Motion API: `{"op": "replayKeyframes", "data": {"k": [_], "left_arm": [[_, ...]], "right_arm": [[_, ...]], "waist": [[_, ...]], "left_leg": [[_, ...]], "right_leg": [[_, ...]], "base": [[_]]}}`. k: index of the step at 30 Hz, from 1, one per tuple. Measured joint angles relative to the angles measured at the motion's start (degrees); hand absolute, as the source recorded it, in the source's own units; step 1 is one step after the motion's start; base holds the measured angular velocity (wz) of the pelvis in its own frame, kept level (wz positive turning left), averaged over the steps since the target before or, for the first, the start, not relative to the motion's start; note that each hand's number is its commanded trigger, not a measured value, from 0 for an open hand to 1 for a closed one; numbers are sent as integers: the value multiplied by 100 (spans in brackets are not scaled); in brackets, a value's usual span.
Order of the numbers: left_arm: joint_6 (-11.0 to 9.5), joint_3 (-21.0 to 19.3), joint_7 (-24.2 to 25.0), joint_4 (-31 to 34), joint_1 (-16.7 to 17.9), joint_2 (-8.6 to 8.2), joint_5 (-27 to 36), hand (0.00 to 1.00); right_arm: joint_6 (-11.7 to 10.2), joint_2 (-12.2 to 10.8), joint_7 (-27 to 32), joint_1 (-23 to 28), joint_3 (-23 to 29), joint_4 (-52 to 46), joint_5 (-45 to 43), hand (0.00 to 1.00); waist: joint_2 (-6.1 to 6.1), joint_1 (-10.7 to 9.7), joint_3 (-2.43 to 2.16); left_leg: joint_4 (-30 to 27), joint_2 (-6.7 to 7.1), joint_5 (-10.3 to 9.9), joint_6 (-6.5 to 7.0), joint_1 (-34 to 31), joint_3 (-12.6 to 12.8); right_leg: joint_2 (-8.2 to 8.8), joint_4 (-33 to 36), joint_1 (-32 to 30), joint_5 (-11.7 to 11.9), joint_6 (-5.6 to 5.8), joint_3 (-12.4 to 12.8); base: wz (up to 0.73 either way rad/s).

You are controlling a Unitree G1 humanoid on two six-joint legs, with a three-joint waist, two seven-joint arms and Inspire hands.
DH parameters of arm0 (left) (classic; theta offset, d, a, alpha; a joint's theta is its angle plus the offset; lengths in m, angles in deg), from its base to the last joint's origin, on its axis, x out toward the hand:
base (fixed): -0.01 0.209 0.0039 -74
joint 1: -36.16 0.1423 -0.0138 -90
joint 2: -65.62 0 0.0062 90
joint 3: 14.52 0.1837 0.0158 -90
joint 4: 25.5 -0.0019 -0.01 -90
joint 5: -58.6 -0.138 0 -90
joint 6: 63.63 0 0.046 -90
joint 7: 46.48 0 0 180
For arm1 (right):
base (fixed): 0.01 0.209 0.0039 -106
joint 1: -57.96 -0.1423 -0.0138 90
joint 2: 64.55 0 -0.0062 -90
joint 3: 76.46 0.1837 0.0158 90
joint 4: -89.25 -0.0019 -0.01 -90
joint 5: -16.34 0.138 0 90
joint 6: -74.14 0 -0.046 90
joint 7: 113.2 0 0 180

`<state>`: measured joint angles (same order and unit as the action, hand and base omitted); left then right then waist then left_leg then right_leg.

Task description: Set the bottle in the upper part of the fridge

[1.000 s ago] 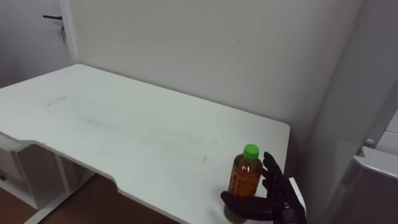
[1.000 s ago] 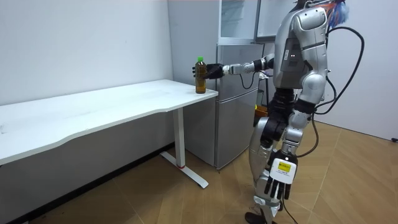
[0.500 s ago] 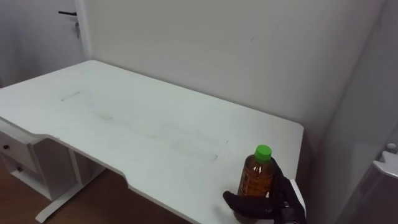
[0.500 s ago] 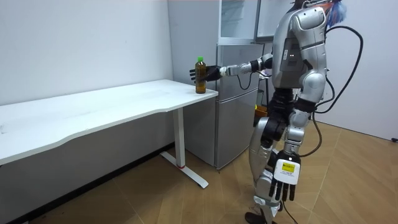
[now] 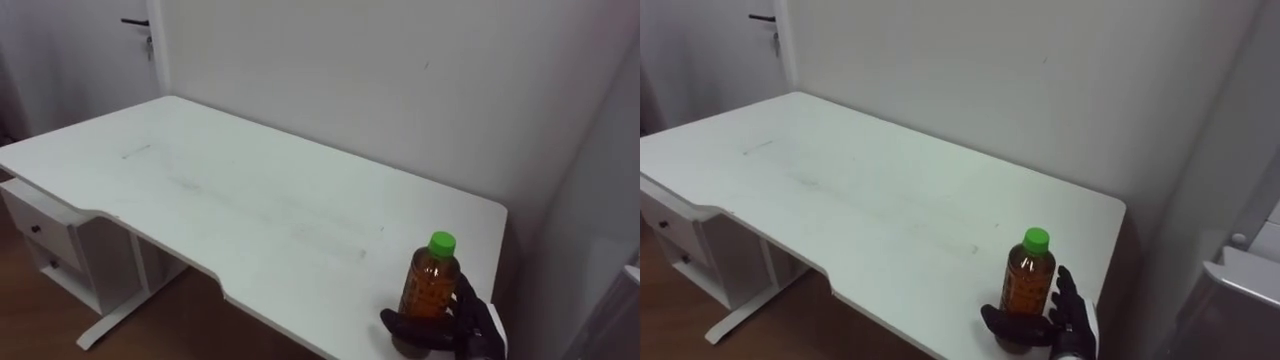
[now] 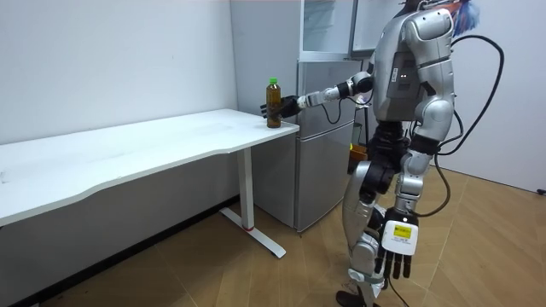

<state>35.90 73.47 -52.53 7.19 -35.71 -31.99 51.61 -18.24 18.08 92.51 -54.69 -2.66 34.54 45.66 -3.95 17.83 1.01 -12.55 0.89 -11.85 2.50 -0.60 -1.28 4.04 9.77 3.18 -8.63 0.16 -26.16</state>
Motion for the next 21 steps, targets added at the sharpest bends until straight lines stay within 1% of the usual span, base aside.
{"op": "replayKeyframes", "data": {"k": [7,12,19,21], "left_arm": [[0,1,-6,5,24,0,0,0],[0,11,-6,1,25,0,0,0],[1,19,-7,4,29,1,0,0],[0,19,-7,8,26,1,-1,0]], "right_arm": [[-6,0,175,-1,2,3,0,0],[-11,3,182,-2,1,7,-1,0],[-7,2,182,-95,-3,17,-2,0],[-5,2,159,-132,-5,38,-4,0]], "waist": [[33,-1,1],[61,-1,0],[68,0,5],[60,9,-1]], "left_leg": [[-20,6,11,-8,-32,-60],[-19,6,14,-9,-33,-64],[-25,8,22,-15,-88,-89],[-23,7,23,-16,-93,-91]], "right_leg": [[1,0,1,1,-1,-61],[-2,1,1,1,-1,-64],[2,1,-40,1,-1,-67],[1,2,-49,1,-1,-67]], "base": [[4],[0],[0],[0]]}}
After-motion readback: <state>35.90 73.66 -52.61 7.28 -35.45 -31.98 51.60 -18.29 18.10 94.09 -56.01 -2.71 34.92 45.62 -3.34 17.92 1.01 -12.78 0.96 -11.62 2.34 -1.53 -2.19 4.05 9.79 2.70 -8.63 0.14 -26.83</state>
